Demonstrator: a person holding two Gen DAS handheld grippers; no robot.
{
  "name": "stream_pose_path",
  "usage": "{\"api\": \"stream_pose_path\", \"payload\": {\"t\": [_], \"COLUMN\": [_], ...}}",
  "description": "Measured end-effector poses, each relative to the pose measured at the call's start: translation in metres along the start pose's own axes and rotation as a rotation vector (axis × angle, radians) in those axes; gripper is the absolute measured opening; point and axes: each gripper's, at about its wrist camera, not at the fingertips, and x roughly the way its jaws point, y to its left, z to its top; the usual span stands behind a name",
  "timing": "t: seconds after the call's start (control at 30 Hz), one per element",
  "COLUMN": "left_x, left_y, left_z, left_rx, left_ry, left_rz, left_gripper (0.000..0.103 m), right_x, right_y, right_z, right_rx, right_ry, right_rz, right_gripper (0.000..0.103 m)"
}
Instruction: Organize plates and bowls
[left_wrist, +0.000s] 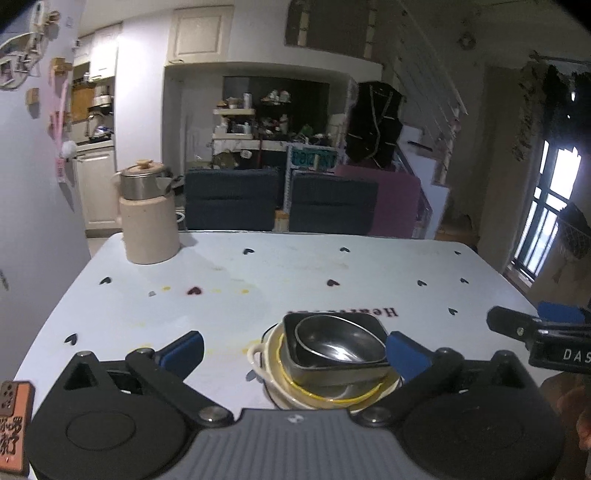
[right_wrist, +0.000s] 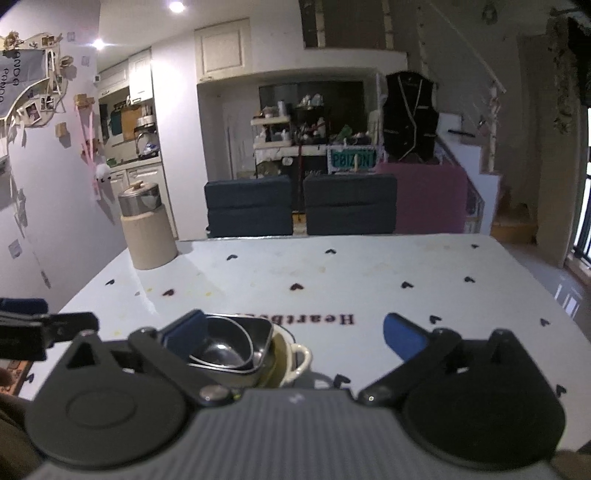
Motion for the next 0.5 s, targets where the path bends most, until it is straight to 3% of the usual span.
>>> {"api": "stream_pose_path", "payload": {"t": [0.33, 0.5], "left_x": [-0.022, -0.03], "left_y": [-0.007, -0.005], "left_z": [-0.024, -0.031], "left_rx": [0.084, 0.093], "left_ry": [0.002, -0.024], "left_rz": [0.053, 0.031], "left_gripper": [0.103, 0.103], "right_x": [-0.019, -0.027], "right_y": [0.001, 0.003], "right_z": [-0.028, -0.039], "right_rx": [-0.012, -0.032], "right_ry": [0.007, 0.006], "right_rz": [-0.036, -0.059], "right_gripper": [0.103, 0.103]}}
